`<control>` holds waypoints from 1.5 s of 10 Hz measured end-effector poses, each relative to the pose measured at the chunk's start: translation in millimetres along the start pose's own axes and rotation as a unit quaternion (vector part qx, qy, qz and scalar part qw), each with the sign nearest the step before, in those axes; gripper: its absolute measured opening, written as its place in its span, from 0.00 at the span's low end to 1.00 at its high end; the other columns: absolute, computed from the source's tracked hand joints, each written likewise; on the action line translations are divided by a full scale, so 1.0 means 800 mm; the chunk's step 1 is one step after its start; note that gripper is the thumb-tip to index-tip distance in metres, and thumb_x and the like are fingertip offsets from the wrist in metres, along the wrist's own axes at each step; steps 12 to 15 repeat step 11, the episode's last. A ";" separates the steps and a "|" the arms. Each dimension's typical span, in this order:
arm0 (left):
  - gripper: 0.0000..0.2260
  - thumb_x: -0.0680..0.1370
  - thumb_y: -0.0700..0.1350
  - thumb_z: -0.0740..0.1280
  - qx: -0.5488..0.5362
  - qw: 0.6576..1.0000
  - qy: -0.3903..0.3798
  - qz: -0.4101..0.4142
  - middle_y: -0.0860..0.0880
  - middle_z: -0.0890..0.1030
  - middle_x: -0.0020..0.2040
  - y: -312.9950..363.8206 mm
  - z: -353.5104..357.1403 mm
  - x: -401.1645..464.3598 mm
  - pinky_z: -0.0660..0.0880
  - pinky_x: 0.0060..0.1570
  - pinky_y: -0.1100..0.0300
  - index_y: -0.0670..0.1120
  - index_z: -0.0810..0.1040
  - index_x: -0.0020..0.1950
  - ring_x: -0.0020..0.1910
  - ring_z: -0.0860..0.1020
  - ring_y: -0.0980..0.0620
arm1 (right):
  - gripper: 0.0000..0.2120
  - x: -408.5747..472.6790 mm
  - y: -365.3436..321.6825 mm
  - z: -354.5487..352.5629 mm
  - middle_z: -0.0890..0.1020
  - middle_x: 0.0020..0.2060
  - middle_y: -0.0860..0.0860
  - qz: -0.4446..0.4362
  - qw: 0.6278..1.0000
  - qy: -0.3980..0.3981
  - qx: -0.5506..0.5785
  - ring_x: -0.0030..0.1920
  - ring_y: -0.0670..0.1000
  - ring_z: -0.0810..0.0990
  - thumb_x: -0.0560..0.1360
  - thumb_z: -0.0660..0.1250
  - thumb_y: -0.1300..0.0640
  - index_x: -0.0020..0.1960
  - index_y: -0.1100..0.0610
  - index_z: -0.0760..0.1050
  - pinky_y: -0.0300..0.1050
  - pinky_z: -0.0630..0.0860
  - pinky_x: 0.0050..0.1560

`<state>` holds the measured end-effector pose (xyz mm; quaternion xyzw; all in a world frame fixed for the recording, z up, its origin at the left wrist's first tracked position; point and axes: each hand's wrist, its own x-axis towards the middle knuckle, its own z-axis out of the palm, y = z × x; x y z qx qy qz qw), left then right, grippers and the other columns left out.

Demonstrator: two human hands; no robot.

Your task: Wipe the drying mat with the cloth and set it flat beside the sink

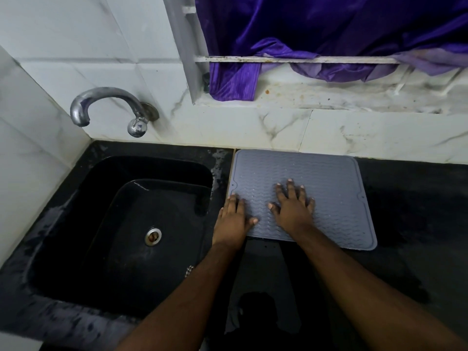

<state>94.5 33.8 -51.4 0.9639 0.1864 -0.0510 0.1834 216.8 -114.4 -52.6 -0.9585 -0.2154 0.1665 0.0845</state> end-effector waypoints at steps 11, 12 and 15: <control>0.20 0.81 0.54 0.64 0.012 0.989 0.131 -0.063 0.45 0.70 0.69 -0.015 -0.010 -0.101 0.71 0.65 0.51 0.48 0.74 0.70 0.65 0.71 0.46 | 0.30 -0.102 -0.011 0.026 0.61 0.79 0.52 -0.081 0.991 0.093 0.054 0.78 0.54 0.58 0.82 0.60 0.44 0.80 0.54 0.59 0.59 0.57 0.76; 0.20 0.81 0.54 0.64 0.012 0.989 0.131 -0.063 0.45 0.70 0.69 -0.015 -0.010 -0.101 0.71 0.65 0.51 0.48 0.74 0.70 0.65 0.71 0.46 | 0.30 -0.102 -0.011 0.026 0.61 0.79 0.52 -0.081 0.991 0.093 0.054 0.78 0.54 0.58 0.82 0.60 0.44 0.80 0.54 0.59 0.59 0.57 0.76; 0.20 0.81 0.54 0.64 0.012 0.989 0.131 -0.063 0.45 0.70 0.69 -0.015 -0.010 -0.101 0.71 0.65 0.51 0.48 0.74 0.70 0.65 0.71 0.46 | 0.30 -0.102 -0.011 0.026 0.61 0.79 0.52 -0.081 0.991 0.093 0.054 0.78 0.54 0.58 0.82 0.60 0.44 0.80 0.54 0.59 0.59 0.57 0.76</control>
